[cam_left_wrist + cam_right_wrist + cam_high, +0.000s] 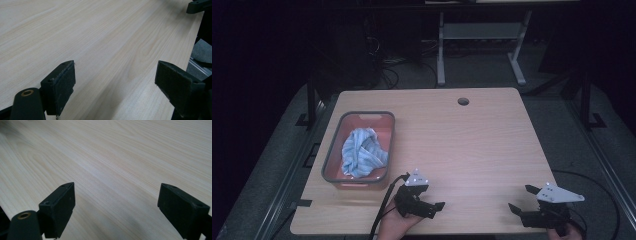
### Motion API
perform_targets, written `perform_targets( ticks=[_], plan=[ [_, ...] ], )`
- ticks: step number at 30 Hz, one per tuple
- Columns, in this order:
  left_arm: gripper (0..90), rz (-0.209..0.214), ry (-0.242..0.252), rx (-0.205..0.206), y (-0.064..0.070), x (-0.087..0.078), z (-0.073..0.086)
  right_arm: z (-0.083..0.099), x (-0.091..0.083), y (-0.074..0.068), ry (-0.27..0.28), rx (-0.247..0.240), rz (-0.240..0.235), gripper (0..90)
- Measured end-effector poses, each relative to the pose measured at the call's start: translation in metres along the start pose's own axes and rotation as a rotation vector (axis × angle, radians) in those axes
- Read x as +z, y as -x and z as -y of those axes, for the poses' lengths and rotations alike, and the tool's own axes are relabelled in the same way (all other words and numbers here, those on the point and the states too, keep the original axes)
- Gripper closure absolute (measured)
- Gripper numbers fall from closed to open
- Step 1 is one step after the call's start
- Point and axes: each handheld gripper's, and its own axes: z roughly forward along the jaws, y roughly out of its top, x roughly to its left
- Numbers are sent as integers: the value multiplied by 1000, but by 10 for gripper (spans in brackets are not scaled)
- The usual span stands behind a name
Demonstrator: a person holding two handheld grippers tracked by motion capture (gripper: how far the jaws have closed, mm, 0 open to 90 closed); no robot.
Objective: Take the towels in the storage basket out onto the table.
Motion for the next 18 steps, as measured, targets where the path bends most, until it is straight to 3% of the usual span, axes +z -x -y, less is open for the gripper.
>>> perform_targets(
  ticks=[9,12,18],
  plan=[
    [161,7,5,-23,-3,2,-2,-1,0,-1,-4,-1,-3,139],
    [162,7,-2,-12,-3,3,-4,-1,1,-2,-2,-5,-6,139],
    [161,35,-18,-28,-5,5,-12,-2,1,-4,-6,-12,2,139]
  ],
)
